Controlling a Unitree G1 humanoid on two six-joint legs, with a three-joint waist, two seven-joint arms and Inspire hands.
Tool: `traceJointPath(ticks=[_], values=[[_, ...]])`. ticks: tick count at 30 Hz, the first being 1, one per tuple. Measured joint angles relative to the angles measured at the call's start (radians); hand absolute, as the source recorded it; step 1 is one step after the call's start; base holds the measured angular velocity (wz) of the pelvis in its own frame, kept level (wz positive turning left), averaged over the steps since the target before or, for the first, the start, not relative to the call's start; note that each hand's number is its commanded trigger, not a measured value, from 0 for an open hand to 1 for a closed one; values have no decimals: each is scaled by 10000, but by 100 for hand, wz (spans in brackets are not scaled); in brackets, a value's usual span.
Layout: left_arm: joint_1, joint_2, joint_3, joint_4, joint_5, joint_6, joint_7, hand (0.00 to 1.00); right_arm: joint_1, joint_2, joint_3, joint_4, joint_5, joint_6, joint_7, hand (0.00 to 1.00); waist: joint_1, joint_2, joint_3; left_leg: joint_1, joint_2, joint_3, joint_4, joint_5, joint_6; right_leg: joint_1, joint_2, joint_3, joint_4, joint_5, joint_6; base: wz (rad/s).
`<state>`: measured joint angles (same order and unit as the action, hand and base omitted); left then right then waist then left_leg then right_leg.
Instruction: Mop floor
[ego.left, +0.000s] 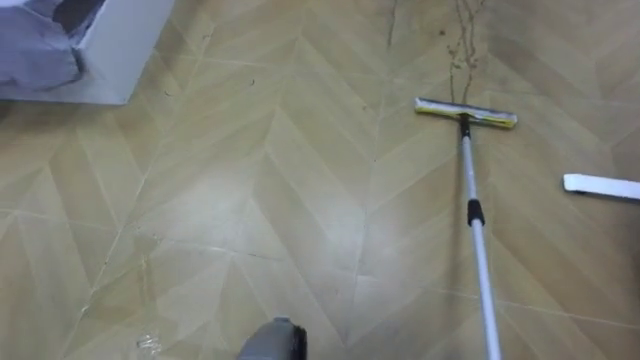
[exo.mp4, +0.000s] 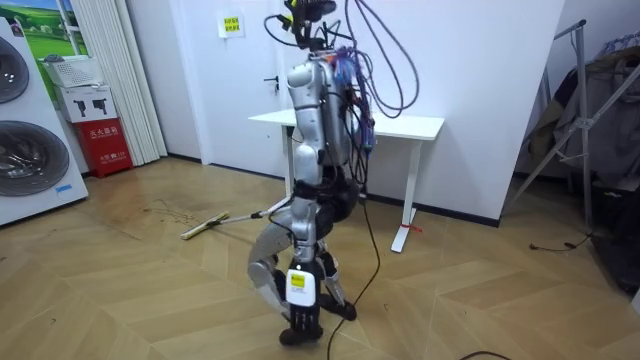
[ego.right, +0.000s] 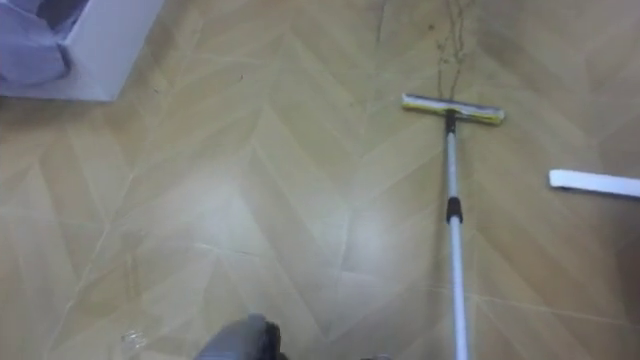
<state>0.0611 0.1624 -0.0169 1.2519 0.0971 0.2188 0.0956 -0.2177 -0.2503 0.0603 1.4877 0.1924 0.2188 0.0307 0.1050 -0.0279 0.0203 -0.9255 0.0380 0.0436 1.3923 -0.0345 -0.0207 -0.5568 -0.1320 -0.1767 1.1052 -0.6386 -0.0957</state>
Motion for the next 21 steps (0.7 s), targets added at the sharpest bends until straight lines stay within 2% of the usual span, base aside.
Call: traceJointPath(ticks=[1,2,3,4,5,6,7,8,9,10,11,12,13,14,15,17,19,20,21], values=[[2,92,3,73,-80,-16,-135,0,-243,-289,80,-39,105,-31,203,100,201,-53,7,-490,205,114,732,-44,45,7,25,80,331,-225,-23,-22],[56,155,0,49,-87,-40,-219,0,-371,-399,137,-59,139,-40,316,100,307,-105,10,-641,251,208,778,-218,106,20,29,135,435,-318,8,-26],[162,258,5,34,-70,-119,-331,0,-555,-593,388,-92,281,-34,501,100,438,-129,44,-703,288,374,221,-660,103,83,38,237,464,-431,123,-20],[242,351,1,45,-69,-174,-465,0,-628,-723,693,-139,487,-42,642,100,515,-213,58,-444,178,430,-1240,-1045,39,198,53,410,376,-519,294,-17],[278,378,-2,52,-69,-177,-516,0,-583,-770,790,-180,604,-46,672,100,528,-219,63,-213,144,428,-2106,-1144,8,238,80,455,301,-567,394,-9],[299,423,-4,134,-69,-178,-661,0,-513,-820,863,-272,760,-48,719,100,535,-123,34,238,120,335,-3719,-1265,-2,402,139,443,79,-619,500,-4],[224,447,-71,288,-70,-174,-775,0,-301,-823,926,-296,777,-37,775,100,517,-110,-20,493,15,381,-4329,-1789,502,641,22,436,-116,-692,605,0],[161,448,-104,310,-77,-171,-818,0,-78,-809,932,-301,778,-34,789,100,471,-34,-27,556,-68,464,-4325,-1941,651,743,-96,425,-256,-691,712,13],[84,403,-204,397,-101,-203,-871,0,162,-828,927,-225,770,2,794,100,377,-26,-22,639,-336,577,-4310,-2352,1030,831,-292,517,-327,-582,1019,19],[-87,317,-279,462,-170,-216,-865,0,373,-947,942,-4,770,18,782,100,317,48,-12,666,-633,699,-4200,-2677,1261,450,-482,763,440,-98,1118,17],[-181,266,-279,456,-173,-224,-841,0,554,-1022,947,14,770,22,760,100,317,126,-4,693,-783,742,-4130,-2843,1367,162,-615,909,967,344,1157,15],[-319,184,-301,423,-193,-295,-752,0,978,-1109,958,30,780,31,616,100,239,353,-34,804,-1018,765,-4016,-3160,1521,-345,-729,1253,2013,1339,1251,18],[-388,161,-297,292,-195,-343,-600,0,1345,-1062,948,25,780,95,445,100,90,522,-59,958,-1213,776,-4015,-3397,1664,-939,-699,1579,2700,1956,1274,18],[-431,164,-294,259,-208,-377,-522,0,1474,-989,946,24,780,153,350,100,5,634,-50,1021,-1222,777,-4004,-3513,1749,-1267,-632,1669,2906,2013,1303,16],[-497,160,-296,202,-245,-406,-344,0,1717,-787,954,-4,785,228,170,100,-178,829,-109,1092,-1221,771,-4052,-3670,1840,-2005,-493,1659,3030,2015,1319,5],[-495,151,-325,66,-274,-455,-179,0,1963,-404,934,-107,821,229,-53,100,-355,979,-121,1271,-1231,703,-4205,-3845,1820,-2864,-299,1556,2204,1987,1302,-7],[-492,76,-484,-3,-289,-455,-48,0,1961,-28,931,-115,825,228,-363,100,-489,964,-92,1464,-1327,375,-4470,-3961,1666,-3432,2,1489,-231,2125,1257,-26],[-491,32,-519,0,-289,-454,11,0,1961,13,931,-118,827,229,-426,100,-481,932,-89,1506,-1398,247,-4509,-4016,1581,-3488,64,1470,-790,2294,1201,-24],[-459,-48,-545,5,-270,-440,70,0,1982,50,928,-116,827,229,-501,100,-469,883,-96,1596,-1417,118,-4466,-4223,1482,-3455,288,1366,-1468,2834,1112,-5]])
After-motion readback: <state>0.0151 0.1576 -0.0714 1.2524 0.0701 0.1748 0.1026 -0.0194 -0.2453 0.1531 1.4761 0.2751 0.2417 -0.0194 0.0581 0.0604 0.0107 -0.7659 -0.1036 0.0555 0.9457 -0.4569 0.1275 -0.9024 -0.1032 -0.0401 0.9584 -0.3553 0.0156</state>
